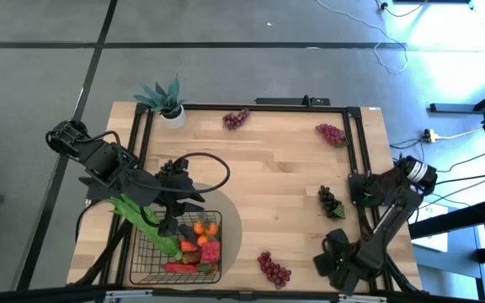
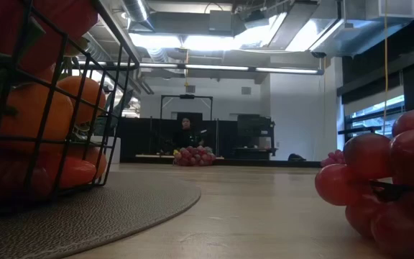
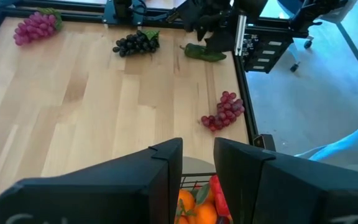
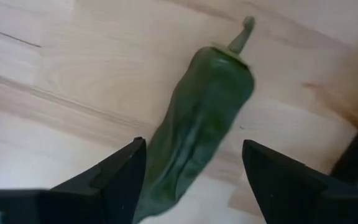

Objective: Build produce basket
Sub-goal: Put the green chilli pepper into the wire basket

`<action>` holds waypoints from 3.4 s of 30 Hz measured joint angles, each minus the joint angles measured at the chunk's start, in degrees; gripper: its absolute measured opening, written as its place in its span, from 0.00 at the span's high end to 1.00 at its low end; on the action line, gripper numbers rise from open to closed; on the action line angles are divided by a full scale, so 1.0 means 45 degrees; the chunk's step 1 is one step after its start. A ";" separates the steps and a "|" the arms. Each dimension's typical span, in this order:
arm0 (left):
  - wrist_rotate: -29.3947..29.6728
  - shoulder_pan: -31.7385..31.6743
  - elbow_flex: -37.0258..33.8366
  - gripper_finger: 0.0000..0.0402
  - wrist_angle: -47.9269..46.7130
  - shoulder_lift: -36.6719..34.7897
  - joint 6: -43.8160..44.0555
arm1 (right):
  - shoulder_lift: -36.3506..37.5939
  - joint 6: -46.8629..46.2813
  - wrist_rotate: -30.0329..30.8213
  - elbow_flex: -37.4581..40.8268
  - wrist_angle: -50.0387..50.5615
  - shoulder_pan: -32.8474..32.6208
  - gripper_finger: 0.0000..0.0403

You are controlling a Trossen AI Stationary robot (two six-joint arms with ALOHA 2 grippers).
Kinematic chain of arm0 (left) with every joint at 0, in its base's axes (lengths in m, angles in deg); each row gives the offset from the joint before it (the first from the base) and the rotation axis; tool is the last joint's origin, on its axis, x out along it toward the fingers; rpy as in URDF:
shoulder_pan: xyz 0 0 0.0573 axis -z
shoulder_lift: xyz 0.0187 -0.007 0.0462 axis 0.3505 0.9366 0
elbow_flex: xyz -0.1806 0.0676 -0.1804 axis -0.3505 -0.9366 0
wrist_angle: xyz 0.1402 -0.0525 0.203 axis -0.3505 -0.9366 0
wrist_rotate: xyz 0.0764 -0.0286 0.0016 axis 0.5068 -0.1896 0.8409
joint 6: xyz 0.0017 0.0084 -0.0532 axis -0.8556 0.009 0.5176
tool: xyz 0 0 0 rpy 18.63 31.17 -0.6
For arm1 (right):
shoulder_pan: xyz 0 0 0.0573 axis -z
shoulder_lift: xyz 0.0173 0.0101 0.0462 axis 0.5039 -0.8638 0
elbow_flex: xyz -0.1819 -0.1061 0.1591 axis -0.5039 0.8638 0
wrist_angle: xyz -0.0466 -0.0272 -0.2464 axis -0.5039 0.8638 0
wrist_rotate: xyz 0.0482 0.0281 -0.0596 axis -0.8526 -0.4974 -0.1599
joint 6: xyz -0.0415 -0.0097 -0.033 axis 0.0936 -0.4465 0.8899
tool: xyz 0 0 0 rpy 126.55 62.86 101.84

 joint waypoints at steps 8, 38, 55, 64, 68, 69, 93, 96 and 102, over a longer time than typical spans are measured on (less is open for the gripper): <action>0.0003 0.0000 -0.0002 0.80 0.0002 0.0000 0.0000 | -0.1023 0.0346 0.0115 0.0000 -0.0443 0.0000 0.34; -0.1237 0.0813 0.0000 0.80 -0.0918 0.0000 0.1359 | -0.1552 0.7023 0.2600 -0.3040 0.0863 0.2425 0.80; -0.0105 0.2492 -0.0749 0.80 -0.1571 0.0126 0.4007 | -0.1533 1.5365 0.5606 -0.7580 0.2005 0.6161 0.80; -0.0107 0.3070 -0.2011 0.80 -0.1277 0.0126 0.5338 | -0.1527 2.1704 0.6146 -0.8689 -0.4414 0.7651 0.80; 0.0134 0.3294 -0.2055 0.80 -0.1200 0.0126 0.5695 | -0.1626 2.3611 0.5663 -0.8401 -0.7341 0.8043 0.80; 0.0205 0.3325 -0.2055 0.80 -0.1131 0.0126 0.5697 | -0.1644 2.3928 0.5542 -0.8190 -0.8061 0.8129 0.80; 0.0442 0.3337 -0.2069 0.80 -0.0738 0.0126 0.5731 | -0.3642 2.5972 0.2897 -0.2944 -2.0138 0.8973 0.80; 0.0452 0.3334 -0.2069 0.80 -0.0740 0.0126 0.5731 | -0.3924 2.6079 0.2879 -0.2992 -2.0474 0.8990 0.80; 0.0461 0.3327 -0.2069 0.80 -0.0743 0.0126 0.5863 | -0.4607 2.6437 0.2873 -0.2995 -2.0916 0.8990 0.80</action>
